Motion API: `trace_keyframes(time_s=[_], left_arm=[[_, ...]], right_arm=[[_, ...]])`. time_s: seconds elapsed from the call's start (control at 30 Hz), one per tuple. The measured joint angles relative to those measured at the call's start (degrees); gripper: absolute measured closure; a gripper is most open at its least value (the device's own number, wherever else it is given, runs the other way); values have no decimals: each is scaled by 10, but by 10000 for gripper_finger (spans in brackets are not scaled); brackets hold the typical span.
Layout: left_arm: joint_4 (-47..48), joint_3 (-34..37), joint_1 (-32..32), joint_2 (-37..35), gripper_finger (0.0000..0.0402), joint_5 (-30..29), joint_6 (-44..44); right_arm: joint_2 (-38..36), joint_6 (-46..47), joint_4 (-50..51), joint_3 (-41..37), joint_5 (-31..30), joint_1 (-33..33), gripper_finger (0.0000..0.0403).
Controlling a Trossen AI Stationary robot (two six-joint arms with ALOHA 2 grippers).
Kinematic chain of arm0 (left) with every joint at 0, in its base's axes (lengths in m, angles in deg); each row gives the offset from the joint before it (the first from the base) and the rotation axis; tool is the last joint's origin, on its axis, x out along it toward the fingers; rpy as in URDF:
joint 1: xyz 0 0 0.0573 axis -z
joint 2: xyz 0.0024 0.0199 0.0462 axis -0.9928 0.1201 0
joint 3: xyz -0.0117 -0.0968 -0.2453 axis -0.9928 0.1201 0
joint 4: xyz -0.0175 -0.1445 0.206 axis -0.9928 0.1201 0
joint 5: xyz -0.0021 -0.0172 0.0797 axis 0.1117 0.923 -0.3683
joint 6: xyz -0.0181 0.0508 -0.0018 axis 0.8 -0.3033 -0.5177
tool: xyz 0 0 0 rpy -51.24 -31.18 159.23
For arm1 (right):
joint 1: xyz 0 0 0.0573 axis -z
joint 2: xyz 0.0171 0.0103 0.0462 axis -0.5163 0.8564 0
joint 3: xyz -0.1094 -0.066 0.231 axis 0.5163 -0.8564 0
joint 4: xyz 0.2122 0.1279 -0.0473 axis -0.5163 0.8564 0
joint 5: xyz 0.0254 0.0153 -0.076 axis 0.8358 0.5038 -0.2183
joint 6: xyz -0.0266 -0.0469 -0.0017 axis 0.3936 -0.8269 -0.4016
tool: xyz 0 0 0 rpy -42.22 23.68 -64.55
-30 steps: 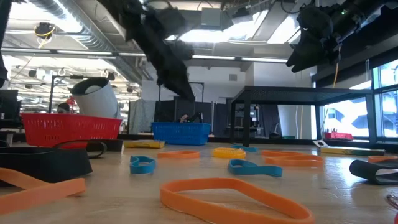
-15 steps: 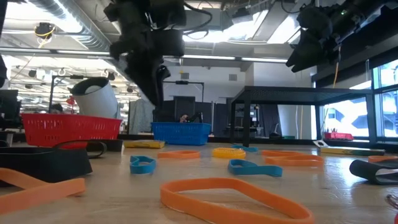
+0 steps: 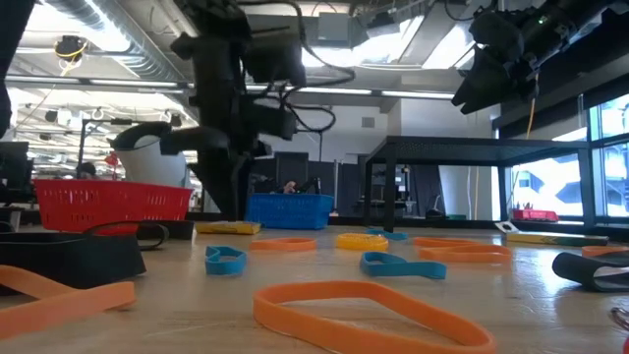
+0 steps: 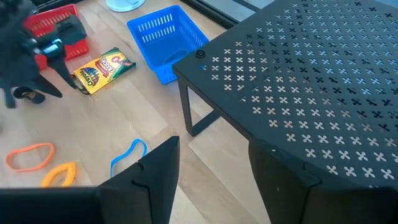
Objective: Pick & Place Office Desk Supplies
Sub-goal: Put the yellow crayon box into the red bin
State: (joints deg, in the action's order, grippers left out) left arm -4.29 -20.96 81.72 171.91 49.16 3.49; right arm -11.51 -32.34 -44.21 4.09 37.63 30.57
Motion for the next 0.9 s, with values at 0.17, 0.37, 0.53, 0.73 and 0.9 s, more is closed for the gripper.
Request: trace_keyframes(time_s=[0.17,0.37,0.53,0.73,0.9], left_arm=[[0,0,-12,21,295,0,0],[-2,-1,-27,26,306,11,0],[-8,-1,-37,27,317,9,2],[-11,-1,-37,28,362,0,2],[-10,-1,-37,28,397,-5,8]], right_arm=[[0,1,0,0,0,0,209],[0,1,0,0,0,0,209],[0,1,0,0,0,0,209],[0,2,0,0,0,0,209],[0,2,0,0,0,0,209]])
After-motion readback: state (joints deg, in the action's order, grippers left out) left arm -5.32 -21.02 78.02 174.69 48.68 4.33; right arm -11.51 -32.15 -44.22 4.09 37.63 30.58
